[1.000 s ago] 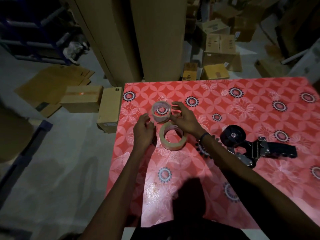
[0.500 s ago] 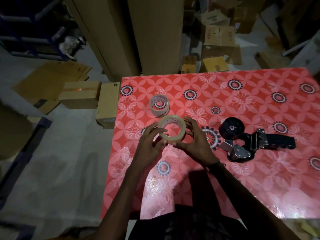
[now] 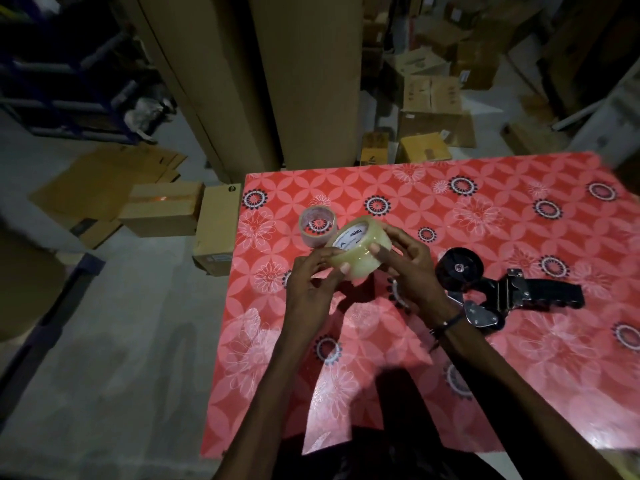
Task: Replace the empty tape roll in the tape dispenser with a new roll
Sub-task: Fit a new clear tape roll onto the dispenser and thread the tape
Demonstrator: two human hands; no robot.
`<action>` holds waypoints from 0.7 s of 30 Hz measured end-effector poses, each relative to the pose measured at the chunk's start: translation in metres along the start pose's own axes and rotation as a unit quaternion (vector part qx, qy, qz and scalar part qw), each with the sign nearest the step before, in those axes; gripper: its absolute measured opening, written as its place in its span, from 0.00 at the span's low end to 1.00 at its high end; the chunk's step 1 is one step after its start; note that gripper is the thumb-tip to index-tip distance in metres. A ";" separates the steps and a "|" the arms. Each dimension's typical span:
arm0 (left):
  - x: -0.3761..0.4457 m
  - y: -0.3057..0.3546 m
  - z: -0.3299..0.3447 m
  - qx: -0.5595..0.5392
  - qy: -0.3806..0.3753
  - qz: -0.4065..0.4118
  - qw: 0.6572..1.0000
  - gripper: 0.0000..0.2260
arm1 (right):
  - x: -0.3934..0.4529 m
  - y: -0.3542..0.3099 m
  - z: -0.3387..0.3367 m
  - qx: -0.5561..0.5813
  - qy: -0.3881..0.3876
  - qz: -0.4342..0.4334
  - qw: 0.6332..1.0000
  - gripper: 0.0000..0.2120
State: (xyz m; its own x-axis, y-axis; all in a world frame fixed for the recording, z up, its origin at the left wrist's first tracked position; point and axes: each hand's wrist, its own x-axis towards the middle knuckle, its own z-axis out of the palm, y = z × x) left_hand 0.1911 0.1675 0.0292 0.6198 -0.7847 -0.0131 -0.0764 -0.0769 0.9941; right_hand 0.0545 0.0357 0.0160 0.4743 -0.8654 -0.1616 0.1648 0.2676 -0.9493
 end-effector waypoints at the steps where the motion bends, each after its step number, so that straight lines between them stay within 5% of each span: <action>1: 0.000 0.006 0.003 0.003 0.002 -0.002 1.000 0.09 | 0.000 -0.007 0.002 0.012 0.002 -0.002 1.000 0.32; 11: -0.007 0.064 0.033 -0.062 0.024 -0.013 0.998 0.07 | -0.002 -0.075 0.016 -0.019 -0.001 0.016 1.000 0.24; 17: -0.015 0.069 0.051 0.024 0.072 0.040 0.996 0.06 | -0.002 -0.089 0.008 -0.007 0.015 0.029 0.999 0.15; 21: -0.017 0.077 0.062 -0.014 0.059 0.064 0.996 0.08 | 0.000 -0.094 0.005 -0.005 0.016 0.046 0.999 0.20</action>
State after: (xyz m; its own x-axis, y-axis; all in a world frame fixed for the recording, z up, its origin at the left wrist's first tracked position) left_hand 0.1266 0.1369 0.0993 0.6935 -0.7094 0.1258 -0.1409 0.0377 0.9893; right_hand 0.0432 0.0125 0.1064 0.4597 -0.8504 -0.2560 0.1134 0.3421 -0.9328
